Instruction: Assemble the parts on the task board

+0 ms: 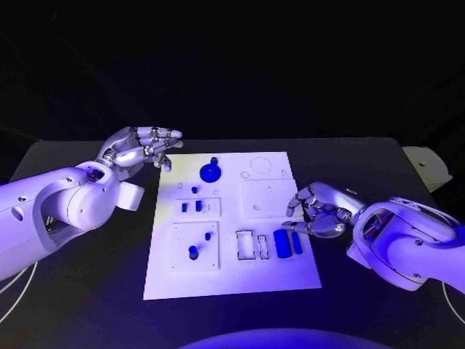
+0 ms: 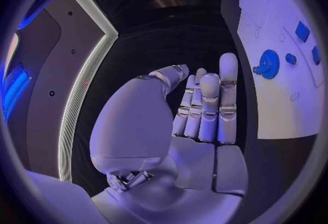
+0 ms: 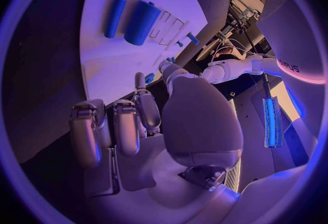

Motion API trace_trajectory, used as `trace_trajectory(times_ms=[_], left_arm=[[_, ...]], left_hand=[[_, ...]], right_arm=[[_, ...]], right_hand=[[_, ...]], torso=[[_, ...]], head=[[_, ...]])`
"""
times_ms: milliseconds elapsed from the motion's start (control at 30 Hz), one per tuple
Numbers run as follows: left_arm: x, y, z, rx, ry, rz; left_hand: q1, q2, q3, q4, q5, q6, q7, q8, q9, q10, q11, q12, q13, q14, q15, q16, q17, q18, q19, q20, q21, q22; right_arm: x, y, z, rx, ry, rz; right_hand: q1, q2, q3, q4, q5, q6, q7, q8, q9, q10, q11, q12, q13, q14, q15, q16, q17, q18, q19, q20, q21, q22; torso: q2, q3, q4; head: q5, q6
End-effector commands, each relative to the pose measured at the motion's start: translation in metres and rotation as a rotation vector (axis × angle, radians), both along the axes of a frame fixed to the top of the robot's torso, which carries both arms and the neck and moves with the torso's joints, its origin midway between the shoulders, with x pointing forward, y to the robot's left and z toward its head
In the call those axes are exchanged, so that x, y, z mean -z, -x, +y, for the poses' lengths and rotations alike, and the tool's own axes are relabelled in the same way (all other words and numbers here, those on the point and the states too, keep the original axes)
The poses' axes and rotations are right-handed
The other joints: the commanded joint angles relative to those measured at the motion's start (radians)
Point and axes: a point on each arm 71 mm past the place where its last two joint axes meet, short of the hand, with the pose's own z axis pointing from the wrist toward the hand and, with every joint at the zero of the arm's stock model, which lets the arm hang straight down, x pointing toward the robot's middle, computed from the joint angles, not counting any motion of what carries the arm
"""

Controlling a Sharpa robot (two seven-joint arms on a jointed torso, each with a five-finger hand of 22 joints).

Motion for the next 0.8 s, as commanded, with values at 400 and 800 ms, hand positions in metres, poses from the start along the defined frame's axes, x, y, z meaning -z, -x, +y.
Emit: trace_trajectory(times_ms=[400, 800], left_arm=[[-0.002, 0.003, -0.001, 0.010, 0.015, -0.011], [-0.002, 0.003, 0.001, 0.006, 0.013, -0.010]], left_hand=[[-0.008, 0.000, -0.003, -0.001, -0.003, -0.005, -0.001, 0.001, -0.001, -0.006, -0.001, 0.003, 0.001, -0.006, -0.002, 0.005, 0.000, 0.015, 0.002, 0.004, -0.004, -0.001], [-0.010, 0.000, -0.004, 0.000, -0.002, -0.005, -0.001, 0.002, -0.001, -0.007, -0.001, 0.004, 0.001, -0.006, -0.002, 0.006, 0.002, 0.015, 0.002, 0.004, -0.005, -0.002]], right_arm=[[0.024, 0.016, 0.000, 0.059, 0.133, 0.069], [0.027, 0.019, 0.008, 0.047, 0.135, 0.058]], right_hand=[[-0.054, 0.015, -0.080, 0.002, 0.053, -0.014, -0.005, 0.021, 0.011, 0.015, -0.004, 0.033, 0.068, 0.091, -0.005, 0.016, 0.188, -0.006, 0.104, -0.004, 0.005, 0.263], [-0.060, 0.019, -0.093, 0.002, 0.054, -0.011, -0.007, 0.025, 0.013, 0.017, -0.005, 0.036, 0.071, 0.092, -0.005, 0.016, 0.190, -0.006, 0.104, -0.005, 0.005, 0.263]], torso=[[-0.001, -0.0028, -0.0054], [-0.001, -0.0021, -0.0043]], head=[[-0.001, -0.012], [0.002, -0.019]])
